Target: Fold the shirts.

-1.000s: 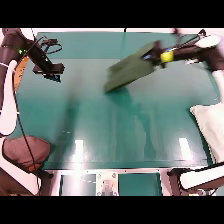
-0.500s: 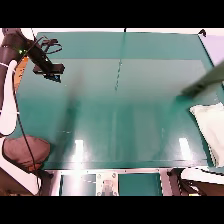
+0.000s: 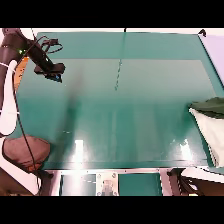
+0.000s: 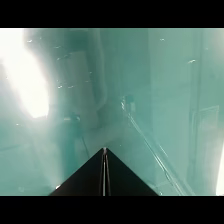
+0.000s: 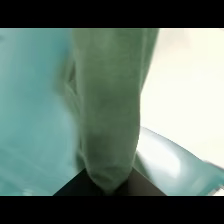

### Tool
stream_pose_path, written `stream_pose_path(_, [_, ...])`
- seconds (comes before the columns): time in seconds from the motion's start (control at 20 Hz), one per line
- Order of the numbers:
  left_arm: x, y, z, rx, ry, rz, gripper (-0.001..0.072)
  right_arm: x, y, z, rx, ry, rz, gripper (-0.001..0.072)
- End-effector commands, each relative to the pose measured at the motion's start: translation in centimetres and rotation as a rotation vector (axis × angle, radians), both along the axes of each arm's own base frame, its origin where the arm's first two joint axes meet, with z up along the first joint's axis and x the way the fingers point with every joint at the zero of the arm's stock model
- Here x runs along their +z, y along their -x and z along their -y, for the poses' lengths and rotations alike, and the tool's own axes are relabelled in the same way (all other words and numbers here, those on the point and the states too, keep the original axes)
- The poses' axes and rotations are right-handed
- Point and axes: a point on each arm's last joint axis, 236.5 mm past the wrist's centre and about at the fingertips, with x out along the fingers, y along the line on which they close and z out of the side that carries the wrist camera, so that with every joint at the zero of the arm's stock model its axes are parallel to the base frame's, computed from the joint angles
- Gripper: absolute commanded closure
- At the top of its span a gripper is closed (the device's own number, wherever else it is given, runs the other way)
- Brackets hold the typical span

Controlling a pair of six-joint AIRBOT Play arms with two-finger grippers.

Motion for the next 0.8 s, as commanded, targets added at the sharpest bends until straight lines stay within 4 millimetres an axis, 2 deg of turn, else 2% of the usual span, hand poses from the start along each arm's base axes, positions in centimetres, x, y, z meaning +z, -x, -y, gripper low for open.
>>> stream_pose_path(0.0, [0.0,0.1,0.1,-0.001,0.004,-0.004,0.0681,-1.0,4.3,0.3,-0.077,-0.005,-0.178,0.0693])
stream_pose_path(0.1, [0.0,0.1,0.1,-0.001,0.004,-0.004,0.0681,-2.4,5.4,0.2,-0.086,-0.024,-0.236,0.0693])
stream_pose_path(0.25, [0.0,0.1,0.1,-0.001,0.004,-0.004,0.0681,-6.0,8.4,-0.6,-0.097,-0.081,-0.388,0.0689])
stream_pose_path(0.3, [0.0,0.1,0.1,-0.002,0.006,-0.004,0.0681,-7.2,9.8,-0.9,-0.101,-0.097,-0.452,0.0580])
stream_pose_path(0.35, [0.1,0.1,0.1,-0.002,0.007,-0.004,0.0681,-8.4,11.6,-1.1,-0.106,-0.104,-0.536,0.0360])
stream_pose_path(0.4, [0.1,0.1,0.1,-0.002,0.007,-0.004,0.0681,-9.1,13.3,-1.1,-0.109,-0.103,-0.613,0.0227])
stream_pose_path(0.45, [0.1,0.1,0.1,-0.002,0.007,-0.003,0.0681,-9.7,14.8,-1.0,-0.111,-0.094,-0.681,0.0219])
stream_pose_path(0.5, [0.1,0.0,0.2,-0.001,0.008,0.001,0.0681,-9.9,15.3,-0.8,-0.111,-0.090,-0.711,0.0221])
stream_pose_path(0.6, [0.1,-0.3,0.2,0.001,0.009,0.014,0.0682,-10.0,13.9,-0.7,-0.097,-0.095,-0.673,0.0239])
stream_pose_path(0.65, [0.2,-0.2,0.2,0.000,0.010,0.012,0.0682,-9.8,12.0,-0.5,-0.074,-0.083,-0.618,0.0343])
stream_pose_path(0.7, [0.6,-0.1,0.3,-0.002,0.016,0.017,0.0682,-9.6,9.5,-0.5,-0.039,-0.061,-0.546,0.0536])
stream_pose_path(0.75, [1.3,0.0,0.7,-0.004,0.032,0.034,0.0682,-9.3,6.3,-0.7,0.007,-0.030,-0.453,0.0692])
